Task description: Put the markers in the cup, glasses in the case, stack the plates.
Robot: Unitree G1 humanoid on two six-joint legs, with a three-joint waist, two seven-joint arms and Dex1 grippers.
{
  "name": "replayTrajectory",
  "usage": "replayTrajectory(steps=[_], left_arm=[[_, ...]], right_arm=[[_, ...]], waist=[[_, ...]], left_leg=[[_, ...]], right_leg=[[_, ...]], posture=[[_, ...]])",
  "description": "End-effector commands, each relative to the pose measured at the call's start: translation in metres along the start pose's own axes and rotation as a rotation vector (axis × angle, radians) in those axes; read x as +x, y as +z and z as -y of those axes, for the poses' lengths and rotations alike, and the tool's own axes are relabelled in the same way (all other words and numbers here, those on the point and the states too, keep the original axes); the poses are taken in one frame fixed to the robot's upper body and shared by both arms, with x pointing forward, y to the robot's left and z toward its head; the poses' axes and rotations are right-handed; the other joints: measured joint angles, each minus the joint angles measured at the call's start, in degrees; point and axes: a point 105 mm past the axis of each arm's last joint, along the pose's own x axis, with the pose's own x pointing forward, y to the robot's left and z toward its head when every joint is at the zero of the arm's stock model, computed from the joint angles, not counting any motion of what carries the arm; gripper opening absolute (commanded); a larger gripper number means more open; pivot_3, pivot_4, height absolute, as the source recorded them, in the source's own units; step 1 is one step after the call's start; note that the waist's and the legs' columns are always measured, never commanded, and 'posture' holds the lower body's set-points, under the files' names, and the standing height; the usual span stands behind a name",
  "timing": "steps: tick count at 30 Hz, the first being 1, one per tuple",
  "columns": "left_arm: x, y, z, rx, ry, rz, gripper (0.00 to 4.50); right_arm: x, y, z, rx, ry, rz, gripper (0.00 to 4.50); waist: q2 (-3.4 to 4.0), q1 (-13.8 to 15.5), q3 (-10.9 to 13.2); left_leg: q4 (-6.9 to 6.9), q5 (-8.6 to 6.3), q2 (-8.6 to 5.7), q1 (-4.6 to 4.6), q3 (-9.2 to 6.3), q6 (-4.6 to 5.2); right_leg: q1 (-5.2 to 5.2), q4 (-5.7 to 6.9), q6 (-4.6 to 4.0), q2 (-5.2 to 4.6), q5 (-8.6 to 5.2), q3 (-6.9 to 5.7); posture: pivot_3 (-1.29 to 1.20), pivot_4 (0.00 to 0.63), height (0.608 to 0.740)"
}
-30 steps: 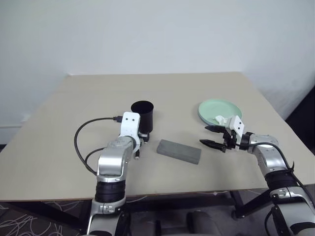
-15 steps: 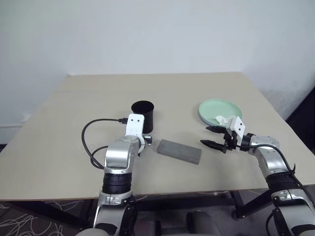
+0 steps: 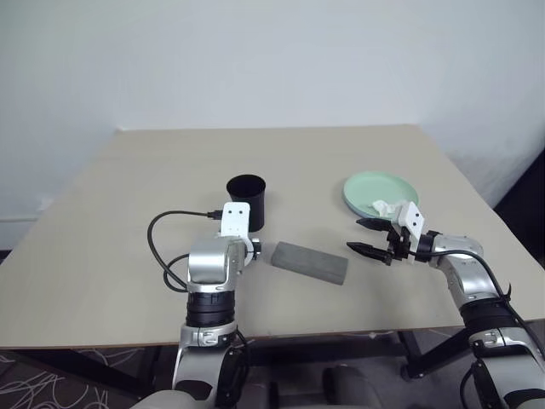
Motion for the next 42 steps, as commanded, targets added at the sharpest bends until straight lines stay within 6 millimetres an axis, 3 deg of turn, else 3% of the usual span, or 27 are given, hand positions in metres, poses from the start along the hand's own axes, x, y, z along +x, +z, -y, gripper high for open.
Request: replayTrajectory(steps=[1, 5, 6, 13, 19, 23, 30, 37, 42], left_arm=[[-0.004, 0.016, 0.0, 0.003, 0.01, 0.049, 1.64], [-0.004, 0.017, 0.0, 0.004, 0.01, 0.05, 0.21], [-0.003, 0.017, 0.0, 0.005, 0.011, 0.05, 0.04], [-0.004, 0.02, 0.004, 0.05, -0.014, 0.085, 0.04], [-0.038, 0.046, 0.056, 0.282, -0.39, 0.376, 0.04], [-0.052, 0.045, 0.069, 0.453, -0.533, 0.479, 0.04], [-0.056, 0.06, 0.069, 0.558, -0.551, 0.608, 0.04], [-0.075, 0.126, 0.052, 0.512, -0.423, 1.004, 0.04], [-0.079, 0.152, 0.029, 0.424, -0.305, 1.186, 0.04]], right_arm=[[-0.004, 0.016, 0.009, -0.054, -0.029, 0.032, 3.41], [-0.004, 0.016, 0.009, -0.055, -0.033, 0.03, 3.41], [-0.004, 0.016, 0.009, -0.055, -0.034, 0.03, 3.41], [-0.005, 0.015, 0.011, -0.055, -0.037, 0.027, 3.41], [-0.004, 0.016, 0.012, -0.059, -0.041, 0.028, 3.41], [-0.002, 0.017, 0.013, -0.062, -0.043, 0.03, 3.41], [-0.003, 0.017, 0.015, -0.067, -0.047, 0.029, 3.41], [-0.004, 0.017, 0.017, -0.073, -0.053, 0.027, 3.41], [-0.004, 0.018, 0.017, -0.076, -0.055, 0.027, 3.41]], waist=[[0.0, -0.01, 0.0], [0.0, 0.01, 0.0], [0.0, 0.01, 0.0], [0.0, 0.01, 0.0], [0.0, 0.01, 0.0], [0.02, 0.01, -0.01], [0.02, 0.01, 0.0], [0.01, 0.16, 0.0], [0.02, 0.11, 0.0]], left_leg=[[0.0, 0.0, -0.01, 0.0, 0.0, 0.0], [0.0, -0.01, -0.01, 0.0, 0.0, -0.01], [0.0, -0.01, -0.01, 0.0, -0.01, -0.02], [0.0, -0.04, -0.02, 0.0, 0.0, -0.08], [0.0, -0.04, -0.01, -0.04, 0.02, -0.13], [-0.03, -0.06, -0.01, -0.03, 0.04, -0.15], [-0.02, 0.04, 0.01, -0.01, 0.07, -0.01], [-0.02, 0.08, 0.0, -0.03, 0.08, 0.06], [-0.03, 0.08, -0.01, -0.02, 0.1, 0.08]], right_leg=[[0.0, -0.01, 0.0, -0.01, 0.0, 0.0], [0.0, -0.01, 0.0, -0.01, 0.0, 0.0], [0.0, 0.0, 0.0, -0.01, 0.0, 0.0], [0.01, 0.0, 0.0, -0.02, 0.0, 0.0], [-0.04, 0.0, -0.01, -0.02, -0.01, 0.02], [-0.05, -0.01, -0.02, -0.03, -0.01, 0.04], [-0.04, 0.0, -0.03, -0.01, -0.02, 0.05], [-0.04, -0.03, -0.03, -0.02, -0.01, 0.07], [-0.04, -0.03, -0.02, -0.02, 0.0, 0.07]], posture=[[0.0, 0.0, 0.733], [0.0, 0.0, 0.733], [0.0, 0.0, 0.733], [0.0, 0.0, 0.733], [0.0, 0.0, 0.733], [0.0, 0.0, 0.733], [0.0, 0.0, 0.733], [0.0, 0.0, 0.733], [0.0, 0.0, 0.733]])
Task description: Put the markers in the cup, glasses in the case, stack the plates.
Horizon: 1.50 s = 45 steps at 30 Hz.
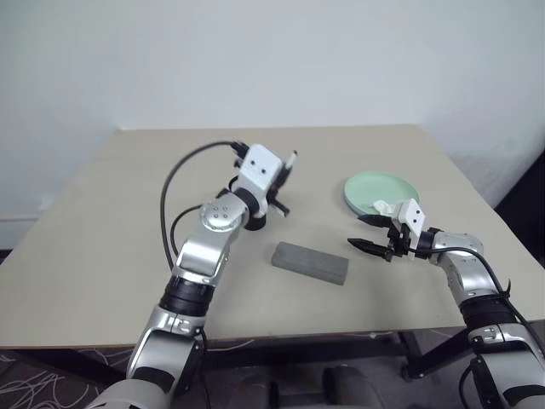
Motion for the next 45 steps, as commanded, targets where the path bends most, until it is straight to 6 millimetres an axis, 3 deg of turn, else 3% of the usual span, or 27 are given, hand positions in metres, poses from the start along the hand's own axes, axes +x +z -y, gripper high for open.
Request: replayTrajectory(steps=[1, 5, 13, 16, 22, 27, 32, 41, 45], left_arm=[[0.003, 0.014, -0.027, 0.035, 0.131, 0.118, 0.04], [0.004, 0.009, -0.042, 0.013, 0.208, 0.201, 0.04], [0.014, -0.015, -0.047, 0.007, 0.216, 0.185, 0.04], [0.017, -0.019, -0.047, -0.03, 0.222, 0.183, 0.77], [0.02, -0.019, -0.046, -0.054, 0.232, 0.195, 2.79], [0.021, -0.017, -0.047, -0.057, 0.237, 0.188, 2.79], [0.021, -0.018, -0.063, -0.088, 0.292, 0.113, 2.79], [-0.013, 0.007, -0.129, -0.111, 0.343, 0.04, 2.79], [-0.03, -0.003, -0.146, -0.083, 0.313, -0.129, 2.79]], right_arm=[[-0.004, 0.017, 0.011, -0.059, -0.031, 0.029, 3.41], [-0.004, 0.017, 0.012, -0.06, -0.031, 0.027, 3.41], [-0.004, 0.019, 0.013, -0.065, -0.031, 0.028, 3.41], [-0.006, 0.018, 0.013, -0.065, -0.032, 0.024, 3.41], [-0.007, 0.017, 0.012, -0.064, -0.033, 0.023, 3.41], [-0.006, 0.016, 0.012, -0.064, -0.032, 0.022, 3.41], [-0.006, 0.017, 0.011, -0.064, -0.028, 0.024, 3.41], [-0.004, 0.02, 0.009, -0.022, -0.006, 0.048, 3.41], [-0.004, 0.02, 0.009, -0.021, -0.005, 0.046, 3.41]], waist=[[0.0, 0.09, 0.0], [-0.01, 0.09, 0.0], [-0.03, 0.11, -0.02], [-0.03, 0.11, -0.01], [-0.04, 0.11, -0.01], [-0.04, 0.03, -0.01], [-0.04, 0.07, -0.01], [-0.04, -0.1, 0.0], [-0.04, -0.11, 0.0]], left_leg=[[0.0, 0.0, 0.0, 0.0, -0.01, 0.0], [0.01, 0.01, -0.01, 0.0, 0.0, 0.01], [0.04, 0.0, -0.03, -0.04, 0.05, 0.01], [0.03, -0.01, -0.03, -0.07, 0.05, 0.0], [0.03, -0.01, -0.02, -0.09, 0.03, 0.0], [0.03, -0.01, 0.0, -0.07, 0.03, 0.0], [0.03, 0.0, 0.0, -0.07, 0.01, 0.0], [-0.03, -0.02, 0.06, -0.01, -0.03, -0.04], [-0.03, -0.02, 0.06, 0.0, -0.03, -0.04]], right_leg=[[0.0, 0.0, 0.0, 0.0, 0.0, 0.0], [0.03, -0.01, 0.02, 0.0, 0.01, -0.01], [0.07, -0.06, 0.12, -0.01, 0.07, -0.09], [0.06, -0.07, 0.13, -0.01, 0.08, -0.12], [0.06, -0.07, 0.14, -0.02, 0.09, -0.18], [0.06, -0.07, 0.14, -0.02, 0.09, -0.17], [0.06, -0.05, 0.15, -0.02, 0.09, -0.17], [-0.01, 0.02, 0.15, 0.01, 0.09, -0.18], [0.0, 0.02, 0.15, 0.01, 0.09, -0.18]], posture=[[0.0, 0.0, 0.733], [0.0, 0.0, 0.733], [0.0, 0.0, 0.733], [0.0, 0.0, 0.733], [0.0, 0.0, 0.733], [0.0, 0.0, 0.733], [0.0, 0.0, 0.733], [0.0, 0.0, 0.733], [0.0, 0.0, 0.733]])
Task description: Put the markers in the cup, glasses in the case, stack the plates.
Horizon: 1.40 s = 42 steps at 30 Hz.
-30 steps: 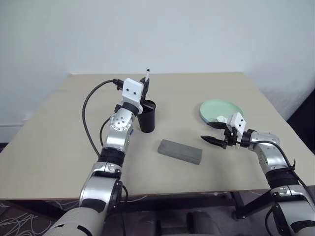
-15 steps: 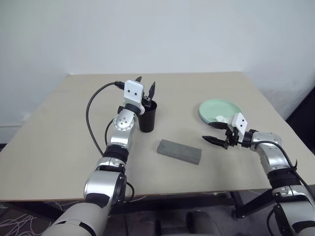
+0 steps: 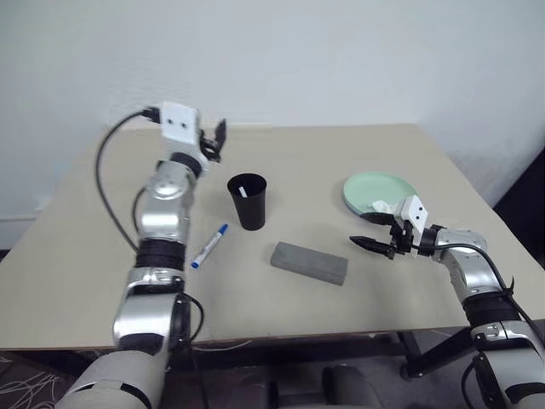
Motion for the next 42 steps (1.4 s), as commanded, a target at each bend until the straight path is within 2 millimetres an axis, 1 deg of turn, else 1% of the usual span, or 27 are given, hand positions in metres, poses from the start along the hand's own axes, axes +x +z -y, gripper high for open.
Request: replayTrajectory(steps=[1, 2, 4, 6, 8, 10, 11, 14, 18, 28, 37, 41, 42], left_arm=[[-0.007, 0.006, -0.011, 0.018, -0.029, -0.093, 2.79], [-0.01, 0.002, -0.013, 0.009, -0.037, -0.141, 2.79], [-0.024, -0.013, -0.014, -0.025, -0.077, -0.283, 2.79], [-0.036, -0.019, -0.01, -0.066, -0.109, -0.348, 2.79], [-0.048, -0.03, -0.006, -0.066, -0.13, -0.436, 2.79], [-0.06, -0.047, -0.003, -0.055, -0.141, -0.52, 2.79], [-0.065, -0.054, -0.001, -0.044, -0.152, -0.553, 2.79], [-0.074, -0.066, 0.006, -0.031, -0.18, -0.605, 2.79], [-0.089, -0.091, 0.017, 0.006, -0.216, -0.693, 2.79], [-0.098, -0.125, 0.038, 0.033, -0.305, -0.781, 2.79], [-0.104, -0.148, 0.042, 0.019, -0.326, -0.852, 2.79], [-0.104, -0.15, 0.042, 0.017, -0.323, -0.861, 2.79], [-0.103, -0.151, 0.043, 0.018, -0.324, -0.861, 2.62]], right_arm=[[-0.001, 0.017, 0.005, -0.035, -0.009, 0.053, 3.41], [-0.001, 0.017, 0.005, -0.035, -0.009, 0.053, 3.41], [-0.001, 0.017, 0.005, -0.034, -0.007, 0.053, 3.41], [-0.002, 0.018, 0.005, -0.027, -0.002, 0.056, 3.41], [-0.003, 0.021, 0.003, -0.009, 0.016, 0.071, 3.41], [-0.004, 0.025, -0.001, 0.031, 0.05, 0.089, 3.41], [-0.005, 0.027, -0.004, 0.055, 0.075, 0.094, 3.41], [-0.008, 0.028, -0.012, 0.096, 0.133, 0.093, 3.41], [-0.012, 0.03, -0.022, 0.137, 0.197, 0.083, 3.41], [-0.01, 0.03, -0.026, 0.136, 0.194, 0.076, 3.41], [-0.009, 0.027, -0.025, 0.127, 0.174, 0.071, 3.41], [-0.009, 0.026, -0.024, 0.124, 0.17, 0.068, 3.41], [-0.009, 0.026, -0.024, 0.123, 0.168, 0.066, 3.41]], waist=[[0.0, 0.0, 0.0], [0.0, 0.06, 0.0], [0.0, 0.01, 0.0], [0.0, 0.0, 0.0], [-0.01, 0.03, 0.01], [-0.01, -0.01, 0.01], [-0.01, -0.01, 0.01], [-0.01, 0.03, 0.01], [-0.01, 0.07, 0.01], [-0.03, 0.07, 0.02], [-0.03, 0.07, 0.02], [-0.03, 0.09, 0.01], [-0.03, 0.09, 0.01]], left_leg=[[0.0, 0.0, 0.0, 0.0, 0.0, 0.0], [0.0, 0.0, 0.0, -0.01, 0.0, 0.0], [0.0, 0.0, 0.02, -0.01, -0.03, -0.01], [0.0, -0.02, 0.05, -0.01, -0.03, -0.03], [0.0, -0.02, 0.29, -0.03, -0.07, -0.05], [0.0, -0.03, 0.39, -0.03, -0.07, -0.06], [-0.01, -0.03, 0.4, -0.01, -0.04, -0.06], [-0.02, -0.07, 0.44, 0.02, -0.03, -0.14], [-0.02, -0.14, 0.44, 0.02, -0.01, -0.28], [-0.02, -0.15, 0.44, 0.02, 0.05, -0.29], [-0.02, -0.14, 0.44, 0.01, 0.05, -0.29], [-0.02, -0.14, 0.45, 0.03, 0.06, -0.29], [-0.02, -0.14, 0.45, 0.03, 0.06, -0.29]], right_leg=[[0.0, 0.0, 0.0, -0.01, 0.0, 0.0], [0.0, -0.01, 0.0, -0.01, 0.0, 0.0], [0.02, 0.0, 0.0, -0.04, 0.0, 0.0], [-0.01, 0.01, 0.0, -0.04, 0.0, 0.01], [-0.02, 0.01, 0.0, -0.04, 0.0, 0.01], [-0.03, 0.01, -0.01, -0.01, -0.01, 0.0], [-0.03, 0.01, -0.01, -0.01, -0.01, 0.01], [-0.03, 0.03, -0.1, 0.01, -0.06, 0.01], [-0.02, 0.03, -0.14, 0.0, -0.09, 0.01], [-0.05, 0.03, -0.15, -0.01, -0.09, 0.01], [-0.07, 0.01, -0.15, -0.01, -0.09, 0.01], [-0.05, 0.01, -0.15, -0.02, -0.09, 0.02], [-0.04, 0.01, -0.15, -0.02, -0.09, 0.02]], posture=[[0.0, 0.0, 0.733], [0.0, 0.0, 0.733], [0.0, 0.0, 0.733], [0.0, 0.0, 0.733], [0.0, 0.0, 0.733], [0.0, 0.0, 0.733], [0.0, 0.0, 0.733], [0.0, 0.0, 0.733], [0.0, 0.0, 0.733], [0.0, 0.0, 0.733], [0.0, 0.0, 0.733], [0.0, 0.0, 0.733], [0.0, 0.0, 0.733]])
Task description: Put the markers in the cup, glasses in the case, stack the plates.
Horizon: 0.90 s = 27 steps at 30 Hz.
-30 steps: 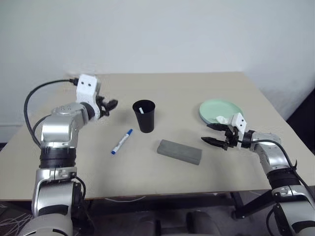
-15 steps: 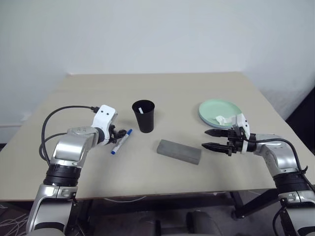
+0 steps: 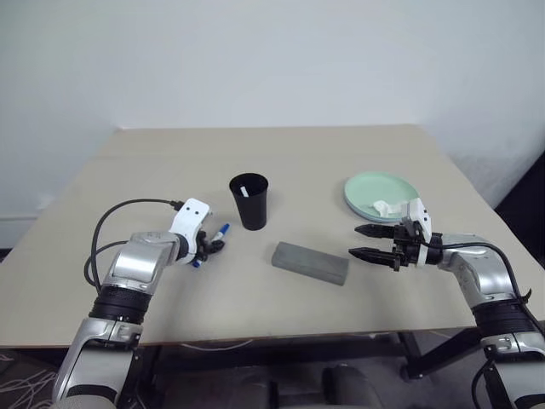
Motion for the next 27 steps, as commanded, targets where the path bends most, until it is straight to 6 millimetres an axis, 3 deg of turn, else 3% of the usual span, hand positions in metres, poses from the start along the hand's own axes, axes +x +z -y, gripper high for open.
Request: replayTrajectory(steps=[1, 9, 16, 27], left_arm=[[0.002, 0.005, 0.0, 0.02, 0.01, 0.002, 2.41], [0.004, 0.009, 0.004, 0.034, -0.001, 0.014, 0.13], [-0.004, 0.017, 0.011, 0.089, -0.065, 0.056, 0.13], [-0.037, 0.055, 0.091, 0.354, -0.452, 0.339, 0.13]], right_arm=[[0.0, 0.014, 0.001, -0.06, -0.006, 0.028, 3.41], [0.0, 0.012, 0.002, -0.067, -0.015, 0.023, 3.41], [-0.001, 0.012, 0.004, -0.072, -0.02, 0.019, 3.41], [0.002, 0.013, 0.008, -0.086, -0.021, 0.013, 3.41]], waist=[[0.0, 0.0, 0.0], [0.01, 0.02, -0.01], [0.01, 0.01, 0.0], [0.01, 0.09, 0.01]], left_leg=[[0.0, 0.0, 0.0, 0.0, 0.0, 0.0], [0.0, 0.09, 0.03, 0.05, 0.0, -0.13], [0.0, 0.1, 0.03, 0.04, 0.0, -0.14], [-0.07, 0.0, 0.03, -0.1, 0.0, -0.11]], right_leg=[[0.0, 0.0, 0.0, 0.0, 0.0, 0.0], [0.02, 0.05, 0.0, -0.01, 0.0, 0.0], [0.0, 0.06, -0.01, -0.01, 0.0, -0.01], [-0.14, -0.04, -0.02, -0.02, -0.01, -0.01]], posture=[[0.0, 0.0, 0.733], [0.0, 0.0, 0.733], [0.0, 0.0, 0.733], [0.0, 0.0, 0.733]])
